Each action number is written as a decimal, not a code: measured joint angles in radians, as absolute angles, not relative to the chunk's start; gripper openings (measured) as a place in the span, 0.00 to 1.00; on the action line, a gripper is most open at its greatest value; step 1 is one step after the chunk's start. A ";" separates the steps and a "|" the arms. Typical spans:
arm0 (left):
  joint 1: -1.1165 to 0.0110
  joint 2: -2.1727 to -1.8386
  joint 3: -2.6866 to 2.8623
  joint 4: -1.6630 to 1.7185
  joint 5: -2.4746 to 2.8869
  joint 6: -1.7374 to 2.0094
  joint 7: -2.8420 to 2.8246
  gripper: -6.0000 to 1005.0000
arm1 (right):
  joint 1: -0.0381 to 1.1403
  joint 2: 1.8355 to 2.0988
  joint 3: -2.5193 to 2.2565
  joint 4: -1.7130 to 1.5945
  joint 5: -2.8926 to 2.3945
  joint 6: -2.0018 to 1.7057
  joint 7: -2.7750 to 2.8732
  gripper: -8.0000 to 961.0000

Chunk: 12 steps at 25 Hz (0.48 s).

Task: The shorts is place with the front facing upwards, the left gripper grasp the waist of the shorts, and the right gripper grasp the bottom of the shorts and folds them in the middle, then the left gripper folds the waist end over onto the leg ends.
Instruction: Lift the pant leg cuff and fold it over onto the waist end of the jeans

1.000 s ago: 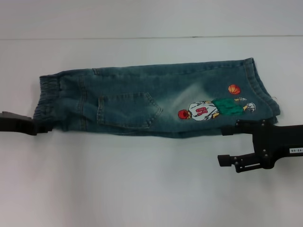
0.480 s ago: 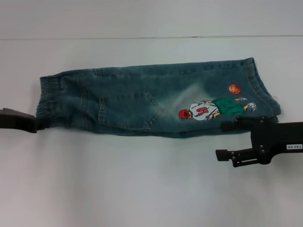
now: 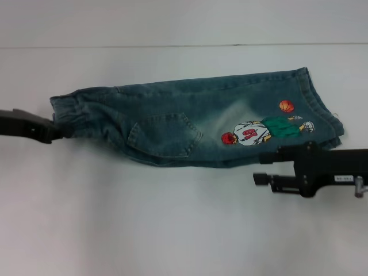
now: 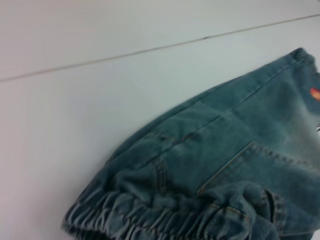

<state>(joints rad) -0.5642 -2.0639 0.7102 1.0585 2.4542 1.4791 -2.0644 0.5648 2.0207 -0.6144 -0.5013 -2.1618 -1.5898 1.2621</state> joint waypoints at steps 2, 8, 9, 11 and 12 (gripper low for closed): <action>-0.580 -2.059 0.710 1.067 2.453 1.500 -2.065 0.08 | 0.563 2.032 -0.589 -0.498 -2.145 -1.555 1.264 0.73; -0.651 -2.030 0.669 1.090 2.452 1.606 -2.066 0.05 | 0.556 2.063 -0.540 -0.405 -1.980 -1.426 1.205 0.53; -0.664 -2.028 0.658 1.096 2.451 1.623 -2.066 0.05 | 0.556 2.071 -0.538 -0.386 -1.942 -1.386 1.188 0.49; -0.684 -2.026 0.645 1.106 2.443 1.645 -2.066 0.05 | 0.560 2.090 -0.535 -0.333 -1.842 -1.273 1.138 0.39; -0.697 -2.025 0.642 1.111 2.436 1.656 -2.066 0.05 | 0.569 2.095 -0.534 -0.293 -1.793 -1.224 1.104 0.34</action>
<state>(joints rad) -0.6966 -2.0246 0.6422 1.1114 2.4358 1.6558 -2.0657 0.5688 2.0946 -0.5341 -0.2927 -1.7934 -1.2235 1.1037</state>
